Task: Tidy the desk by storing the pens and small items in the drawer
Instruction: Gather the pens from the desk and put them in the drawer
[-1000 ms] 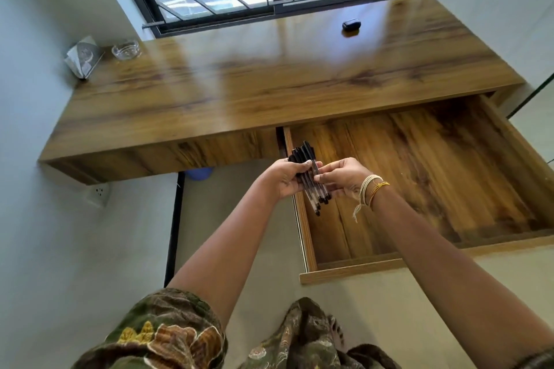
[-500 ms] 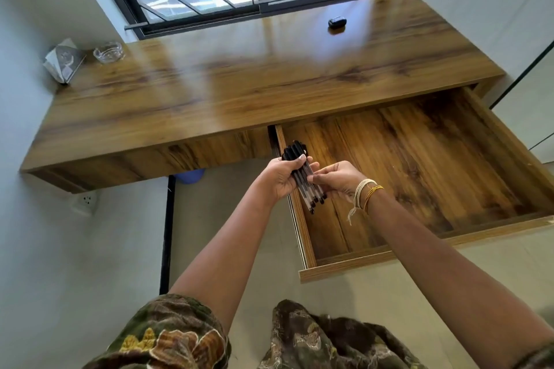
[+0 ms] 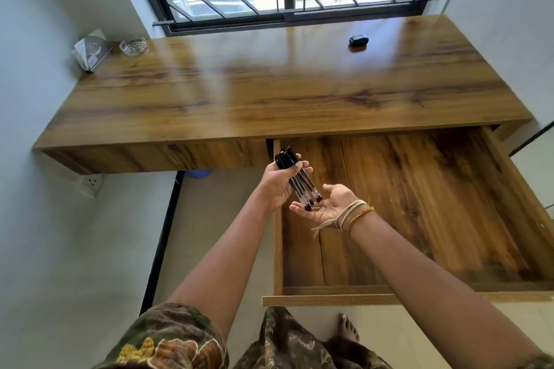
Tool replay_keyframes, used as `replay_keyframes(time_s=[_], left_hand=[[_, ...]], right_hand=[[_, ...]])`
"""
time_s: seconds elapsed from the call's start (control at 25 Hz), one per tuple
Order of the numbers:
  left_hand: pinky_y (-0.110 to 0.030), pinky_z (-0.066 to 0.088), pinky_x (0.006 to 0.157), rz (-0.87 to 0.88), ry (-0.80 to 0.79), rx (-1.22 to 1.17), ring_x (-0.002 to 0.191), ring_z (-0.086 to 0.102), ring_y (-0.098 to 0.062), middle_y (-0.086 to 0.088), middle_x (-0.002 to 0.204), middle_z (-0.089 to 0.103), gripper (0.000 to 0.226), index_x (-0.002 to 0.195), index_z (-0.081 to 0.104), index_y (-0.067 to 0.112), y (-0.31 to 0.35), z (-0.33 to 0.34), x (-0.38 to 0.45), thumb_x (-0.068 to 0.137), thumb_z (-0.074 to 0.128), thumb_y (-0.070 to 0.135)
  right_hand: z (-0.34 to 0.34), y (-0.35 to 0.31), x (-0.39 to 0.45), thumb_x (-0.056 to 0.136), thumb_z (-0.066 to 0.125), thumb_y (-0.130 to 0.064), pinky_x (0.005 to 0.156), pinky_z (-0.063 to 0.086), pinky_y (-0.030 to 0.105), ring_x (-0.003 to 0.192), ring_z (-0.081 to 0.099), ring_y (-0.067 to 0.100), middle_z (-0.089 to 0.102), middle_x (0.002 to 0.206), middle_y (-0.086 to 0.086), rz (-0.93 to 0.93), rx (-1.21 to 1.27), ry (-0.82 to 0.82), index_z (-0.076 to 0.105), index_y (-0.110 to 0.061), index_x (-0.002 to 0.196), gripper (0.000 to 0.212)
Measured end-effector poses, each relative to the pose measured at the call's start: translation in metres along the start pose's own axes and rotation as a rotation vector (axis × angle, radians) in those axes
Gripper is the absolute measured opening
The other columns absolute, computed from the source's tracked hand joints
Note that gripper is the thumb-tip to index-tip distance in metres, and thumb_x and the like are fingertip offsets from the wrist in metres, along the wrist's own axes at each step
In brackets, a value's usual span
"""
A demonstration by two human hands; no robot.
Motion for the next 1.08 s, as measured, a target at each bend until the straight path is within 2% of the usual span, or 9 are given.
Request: replay_keyframes(time_s=[0.12, 0.28, 0.48, 0.6, 0.72, 0.84, 0.88, 0.96, 1.08], left_hand=[[-0.046, 0.053, 0.093, 0.023, 0.038, 0.014, 0.094, 0.068, -0.026, -0.014, 0.096, 0.067, 0.017, 0.106, 0.06, 0.006, -0.008, 0.013, 0.003, 0.094, 0.053, -0.004], [-0.05, 0.051, 0.097, 0.042, 0.055, 0.046, 0.098, 0.068, -0.028, -0.014, 0.099, 0.068, 0.019, 0.11, 0.058, 0.005, -0.008, 0.018, 0.007, 0.093, 0.054, -0.004], [-0.047, 0.055, 0.089, 0.017, 0.073, 0.018, 0.099, 0.069, -0.029, -0.014, 0.103, 0.068, 0.02, 0.112, 0.057, 0.005, -0.014, 0.021, 0.007, 0.093, 0.054, -0.003], [-0.048, 0.053, 0.092, 0.026, 0.09, 0.052, 0.098, 0.068, -0.03, -0.013, 0.1, 0.067, 0.018, 0.111, 0.057, 0.004, -0.019, 0.021, 0.008, 0.094, 0.053, -0.002], [-0.05, 0.051, 0.095, 0.031, 0.104, 0.098, 0.097, 0.068, -0.031, -0.013, 0.099, 0.066, 0.018, 0.111, 0.058, 0.003, -0.027, 0.024, 0.006, 0.094, 0.054, -0.002], [-0.045, 0.058, 0.084, -0.001, 0.13, 0.075, 0.095, 0.069, -0.03, -0.015, 0.098, 0.067, 0.018, 0.111, 0.057, 0.003, -0.032, 0.02, 0.006, 0.094, 0.054, -0.002], [-0.043, 0.059, 0.081, -0.023, 0.124, 0.061, 0.094, 0.069, -0.03, -0.015, 0.098, 0.067, 0.018, 0.111, 0.057, 0.002, -0.034, 0.019, 0.006, 0.094, 0.054, -0.002], [-0.043, 0.058, 0.085, -0.087, 0.095, 0.061, 0.098, 0.069, -0.031, -0.015, 0.099, 0.068, 0.02, 0.113, 0.057, 0.001, -0.041, 0.018, 0.006, 0.093, 0.055, -0.002], [-0.044, 0.055, 0.091, -0.188, 0.053, 0.074, 0.101, 0.068, -0.031, -0.016, 0.1, 0.068, 0.027, 0.118, 0.056, -0.001, -0.057, 0.016, 0.01, 0.092, 0.056, -0.002]], right_hand=[[-0.01, -0.024, -0.001, 0.102, 0.03, -0.036, 0.103, 0.044, 0.049, 0.126, 0.048, 0.044, 0.041, 0.14, 0.031, -0.021, -0.037, 0.067, 0.027, 0.009, 0.141, 0.059], [-0.021, -0.032, 0.001, 0.103, 0.028, -0.035, 0.107, 0.04, 0.048, 0.128, 0.047, 0.041, 0.043, 0.141, 0.029, 0.014, -0.081, 0.07, 0.03, 0.008, 0.141, 0.058], [-0.022, -0.041, 0.006, 0.101, 0.024, -0.026, 0.097, 0.048, 0.045, 0.121, 0.054, 0.04, 0.052, 0.132, 0.028, 0.015, -0.176, 0.053, 0.038, 0.009, 0.133, 0.049], [-0.028, -0.034, 0.005, 0.099, 0.027, -0.017, 0.094, 0.052, 0.042, 0.116, 0.059, 0.036, 0.06, 0.119, 0.025, 0.041, -0.272, 0.042, 0.05, 0.01, 0.121, 0.042], [-0.034, -0.031, 0.005, 0.1, 0.028, -0.02, 0.092, 0.052, 0.04, 0.106, 0.064, 0.031, 0.064, 0.107, 0.022, 0.006, -0.435, 0.022, 0.056, 0.005, 0.114, 0.04], [-0.033, -0.041, 0.004, 0.101, 0.035, -0.022, 0.08, 0.056, 0.035, 0.093, 0.066, 0.027, 0.064, 0.107, 0.02, -0.105, -0.692, -0.096, 0.055, 0.001, 0.116, 0.034], [-0.032, -0.044, 0.004, 0.099, 0.041, -0.018, 0.078, 0.057, 0.034, 0.093, 0.066, 0.026, 0.064, 0.109, 0.021, -0.122, -0.789, -0.142, 0.054, 0.002, 0.119, 0.031], [-0.033, -0.045, 0.004, 0.095, 0.051, -0.007, 0.083, 0.057, 0.036, 0.102, 0.065, 0.029, 0.061, 0.116, 0.022, -0.097, -0.966, -0.187, 0.053, 0.002, 0.122, 0.029], [-0.039, -0.042, 0.009, 0.089, 0.058, 0.001, 0.09, 0.056, 0.042, 0.112, 0.062, 0.035, 0.058, 0.122, 0.024, -0.004, -1.017, -0.196, 0.049, 0.001, 0.126, 0.038]])
Point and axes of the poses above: each hand's wrist, its own x-axis towards the middle knuckle, its own z-axis out of the palm, y = z × x, the point moved 7 cm from there along x, towards the middle knuckle
